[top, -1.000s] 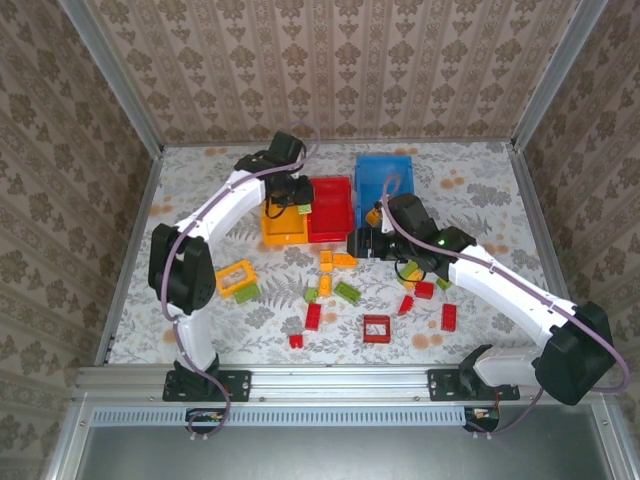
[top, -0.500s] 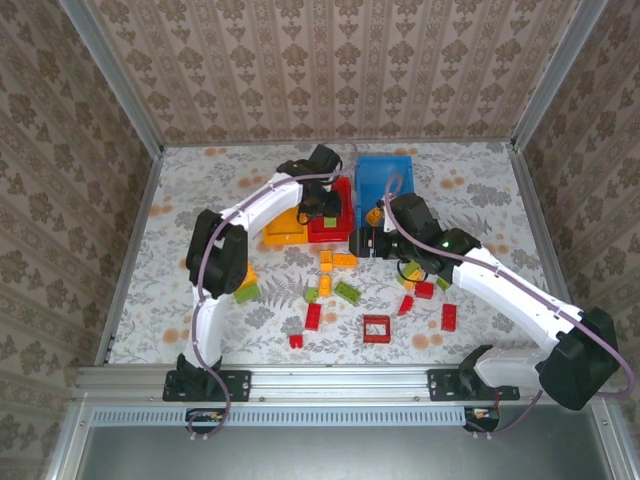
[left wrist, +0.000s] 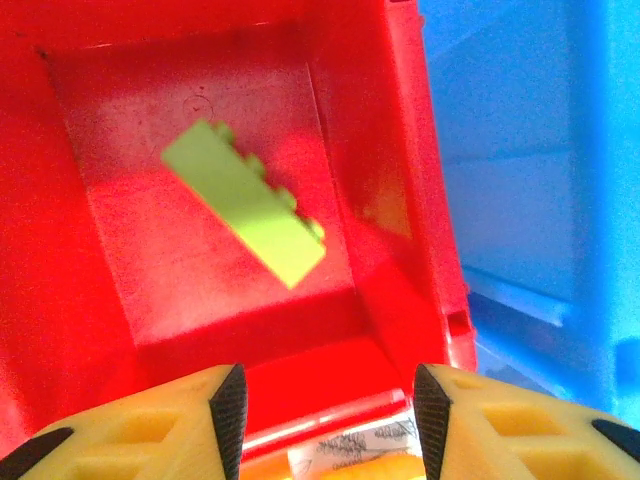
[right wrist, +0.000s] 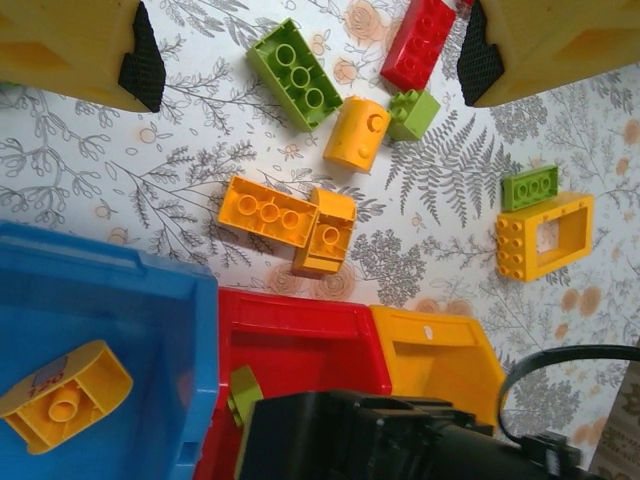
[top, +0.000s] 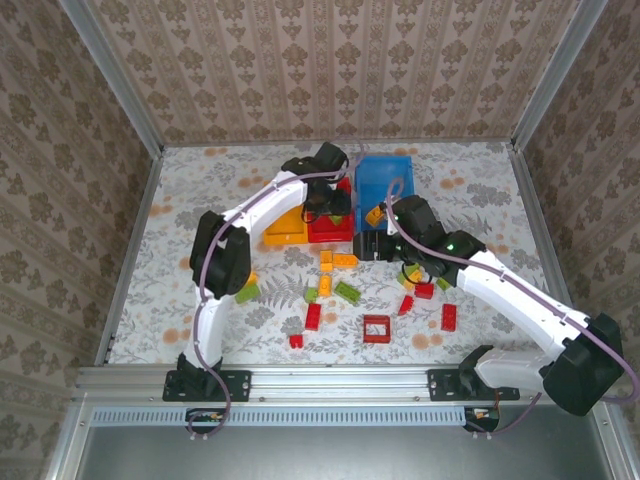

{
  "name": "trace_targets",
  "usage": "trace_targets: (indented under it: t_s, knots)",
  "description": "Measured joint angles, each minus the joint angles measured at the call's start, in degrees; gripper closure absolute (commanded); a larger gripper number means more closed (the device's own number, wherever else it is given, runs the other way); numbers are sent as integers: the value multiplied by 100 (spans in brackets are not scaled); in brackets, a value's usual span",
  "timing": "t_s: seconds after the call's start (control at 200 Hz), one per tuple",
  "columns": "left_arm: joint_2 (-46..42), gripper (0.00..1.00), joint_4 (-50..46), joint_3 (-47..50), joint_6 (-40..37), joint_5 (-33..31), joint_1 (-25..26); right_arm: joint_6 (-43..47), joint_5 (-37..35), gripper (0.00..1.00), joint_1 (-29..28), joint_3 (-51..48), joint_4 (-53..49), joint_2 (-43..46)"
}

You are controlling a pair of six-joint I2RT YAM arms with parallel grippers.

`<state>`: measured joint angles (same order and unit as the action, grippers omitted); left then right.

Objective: Sort the legos into containers by color

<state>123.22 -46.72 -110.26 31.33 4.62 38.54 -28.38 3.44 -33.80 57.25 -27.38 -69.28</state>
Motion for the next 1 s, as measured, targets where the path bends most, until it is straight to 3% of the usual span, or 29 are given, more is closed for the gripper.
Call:
trace_targets:
  t_s: [0.235,0.4,0.485,0.725,1.0]
  knots:
    - [-1641,54,111,1180,-11,-7,0,262,-289,24,-164,2,-568,125]
    - [-3075,51,160,2621,-337,570,46,448,-522,24,-728,2,-957,125]
    - [-3530,46,-11,3436,-505,807,319,450,-581,22,-962,-22,-997,138]
    - [-3550,41,-291,4658,-459,1040,1552,452,-431,18,-1185,-291,-863,501]
    - [-2894,37,-122,4771,157,717,1668,470,-87,17,-1185,-455,-916,1333]
